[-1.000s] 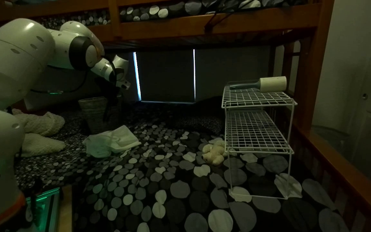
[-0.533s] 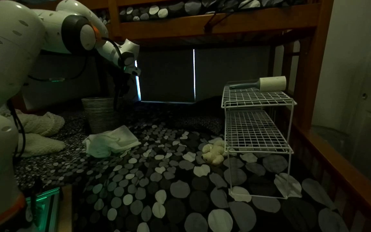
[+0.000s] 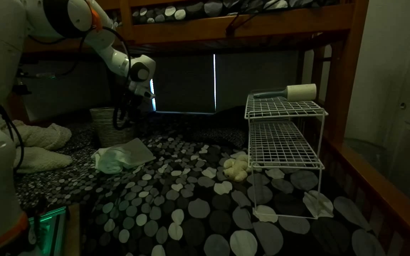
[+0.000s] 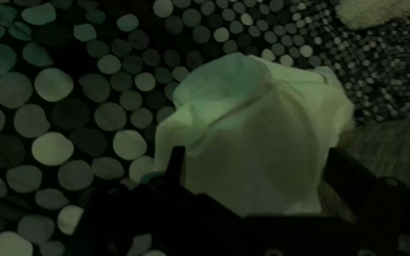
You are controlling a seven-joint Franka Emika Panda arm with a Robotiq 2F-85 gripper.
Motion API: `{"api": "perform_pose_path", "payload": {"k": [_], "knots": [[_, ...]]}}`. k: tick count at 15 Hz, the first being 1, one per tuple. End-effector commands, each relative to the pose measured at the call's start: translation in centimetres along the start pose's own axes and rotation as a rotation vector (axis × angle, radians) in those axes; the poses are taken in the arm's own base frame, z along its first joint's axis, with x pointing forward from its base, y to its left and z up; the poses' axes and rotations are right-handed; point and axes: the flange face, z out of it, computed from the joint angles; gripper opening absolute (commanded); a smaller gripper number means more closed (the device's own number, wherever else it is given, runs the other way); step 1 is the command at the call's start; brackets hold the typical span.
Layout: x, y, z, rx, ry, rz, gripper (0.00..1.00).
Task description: Move the basket to the left, then put the towel on the rack
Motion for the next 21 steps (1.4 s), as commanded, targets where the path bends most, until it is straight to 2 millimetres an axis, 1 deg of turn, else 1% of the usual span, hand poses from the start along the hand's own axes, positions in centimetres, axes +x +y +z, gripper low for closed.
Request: {"api": "perform_pose_path", "payload": {"k": [1,2,3,4,5,9,10,13,14,15,17,19,20,21], "knots": [[-1.4,0.1,8.8,-0.152,-0.062,0.09,1.0],[-0.7,0.2,5.3,-0.09,-0.049,0.044,1.0],[-1.0,0.1,7.6,-0.119,-0.072,0.062,1.0],[-1.2,-0.2,8.9,-0.133,-0.083,0.07,1.0],[-1.2,-0.3,9.5,-0.137,-0.086,0.074,1.0],[-1.0,-0.1,8.9,-0.133,-0.076,0.083,1.0],[-0.9,-0.3,9.6,-0.137,-0.08,0.089,1.0],[-0.6,-1.8,12.9,-0.171,-0.042,0.111,1.0],[-0.2,-2.6,14.3,-0.179,-0.015,0.129,1.0],[-0.1,-3.4,15.2,-0.182,0.01,0.148,1.0],[0.9,-5.0,17.2,-0.217,0.093,0.162,1.0],[2.2,-6.1,18.6,-0.271,0.207,0.169,1.0],[2.9,-6.3,18.9,-0.298,0.25,0.176,0.75],[3.4,-6.4,19.3,-0.323,0.28,0.191,0.74]]}}
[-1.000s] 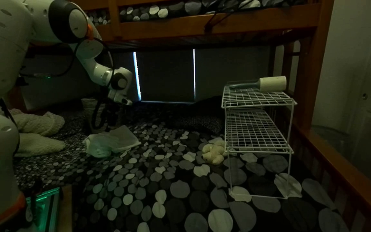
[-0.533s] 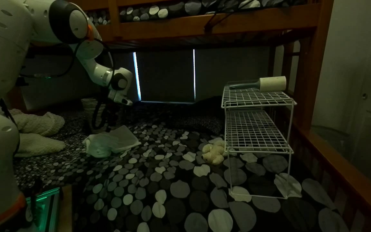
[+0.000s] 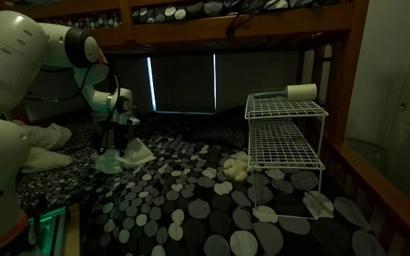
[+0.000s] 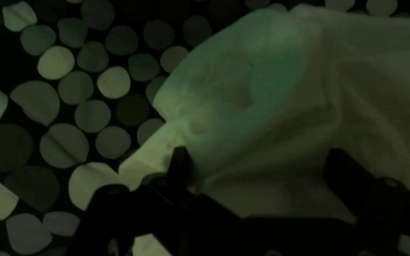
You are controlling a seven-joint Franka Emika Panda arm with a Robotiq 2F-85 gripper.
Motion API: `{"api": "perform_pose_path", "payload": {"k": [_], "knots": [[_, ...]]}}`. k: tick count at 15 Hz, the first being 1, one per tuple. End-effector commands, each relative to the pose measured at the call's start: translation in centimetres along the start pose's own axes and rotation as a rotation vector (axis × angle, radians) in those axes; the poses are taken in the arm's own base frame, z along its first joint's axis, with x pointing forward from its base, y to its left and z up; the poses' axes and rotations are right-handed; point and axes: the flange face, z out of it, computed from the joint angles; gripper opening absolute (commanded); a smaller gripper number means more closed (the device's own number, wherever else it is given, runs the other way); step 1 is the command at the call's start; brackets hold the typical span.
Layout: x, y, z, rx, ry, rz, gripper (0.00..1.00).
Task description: Move the basket to the left, then put the towel on the rack
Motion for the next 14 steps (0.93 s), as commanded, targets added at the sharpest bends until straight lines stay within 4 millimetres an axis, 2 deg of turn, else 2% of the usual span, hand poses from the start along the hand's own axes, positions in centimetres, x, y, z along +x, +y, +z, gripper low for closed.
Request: {"api": "perform_pose_path", "payload": {"k": [1,3,7,10,12,14], "knots": [[1.7,-1.5,1.6,-0.085,0.133,0.05,0.68],[1.8,-1.1,1.6,-0.114,0.141,0.079,0.5],[1.6,1.0,-0.2,-0.122,0.101,0.137,0.19],[1.8,2.4,-1.7,-0.124,0.081,0.182,0.0],[2.3,3.3,-3.5,-0.104,0.077,0.211,0.0],[3.3,5.3,-6.3,-0.064,0.089,0.258,0.0]]}}
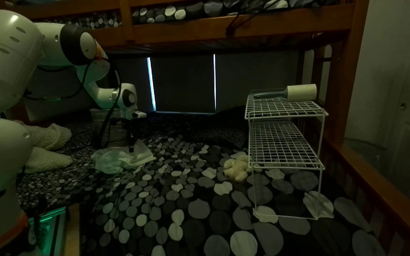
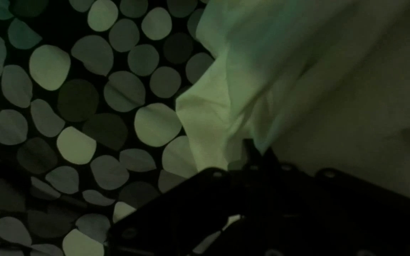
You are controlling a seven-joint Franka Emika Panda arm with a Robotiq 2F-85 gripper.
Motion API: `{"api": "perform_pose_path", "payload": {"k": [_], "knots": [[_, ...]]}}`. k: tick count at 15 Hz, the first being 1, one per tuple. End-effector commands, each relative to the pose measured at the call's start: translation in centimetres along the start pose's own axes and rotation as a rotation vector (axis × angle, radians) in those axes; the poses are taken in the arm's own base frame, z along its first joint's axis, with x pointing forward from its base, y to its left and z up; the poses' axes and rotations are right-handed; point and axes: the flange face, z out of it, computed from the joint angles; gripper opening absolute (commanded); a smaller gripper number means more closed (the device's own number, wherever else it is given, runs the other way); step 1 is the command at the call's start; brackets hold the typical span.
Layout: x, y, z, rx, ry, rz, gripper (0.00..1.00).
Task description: Move the basket to the left, then put the towel on the rack
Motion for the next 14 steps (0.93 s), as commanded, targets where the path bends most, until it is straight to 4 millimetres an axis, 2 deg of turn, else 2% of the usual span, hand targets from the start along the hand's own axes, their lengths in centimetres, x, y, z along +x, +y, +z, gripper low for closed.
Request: {"api": "perform_pose_path", "payload": {"k": [1,6,7,8,10,11,12,13,14], "knots": [[1.7,4.1,-3.8,0.048,-0.019,0.091,0.0],[7.0,13.1,-12.3,0.081,0.148,0.312,0.0],[7.4,14.8,-14.5,0.082,0.199,0.351,0.0],[8.1,11.4,-12.0,0.086,0.144,0.279,0.02],[8.9,14.0,-14.9,0.104,0.184,0.327,0.0],[10.3,15.0,-15.2,0.127,0.159,0.389,0.0],[12.2,17.4,-16.7,0.143,0.236,0.456,0.0],[14.0,21.0,-18.4,0.132,0.285,0.498,0.0],[14.8,22.5,-19.2,0.122,0.321,0.533,0.0]]}}
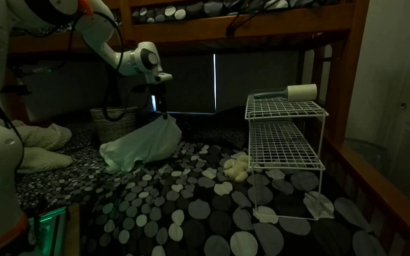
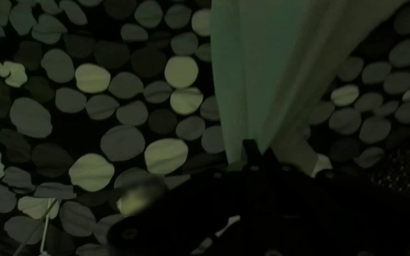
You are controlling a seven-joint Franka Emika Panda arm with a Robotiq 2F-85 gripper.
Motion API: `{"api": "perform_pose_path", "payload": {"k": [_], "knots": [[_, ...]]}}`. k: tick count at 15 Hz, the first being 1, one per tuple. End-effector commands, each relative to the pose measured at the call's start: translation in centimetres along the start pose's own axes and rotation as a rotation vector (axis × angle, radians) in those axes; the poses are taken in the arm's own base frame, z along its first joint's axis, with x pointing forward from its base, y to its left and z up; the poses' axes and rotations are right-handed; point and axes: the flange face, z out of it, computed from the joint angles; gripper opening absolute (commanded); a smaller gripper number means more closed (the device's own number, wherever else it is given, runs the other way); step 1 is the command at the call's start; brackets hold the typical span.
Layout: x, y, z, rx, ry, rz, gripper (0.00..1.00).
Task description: Move the basket to the left, then put the towel on the rack
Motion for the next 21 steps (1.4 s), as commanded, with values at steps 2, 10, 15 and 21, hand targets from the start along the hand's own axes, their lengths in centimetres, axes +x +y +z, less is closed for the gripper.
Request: {"api": "perform_pose_path", "payload": {"k": [2,10,15,21], "knots": [[11.0,6.2,-4.4,-0.008,0.192,0.18,0.0],[23.8,13.2,-14.3,0.054,0.438,0.338,0.02],[20.1,9.3,-10.9,0.166,0.244,0.39,0.0],[24.9,13.5,-22.8,0.364,0.414,0.586,0.0]]}}
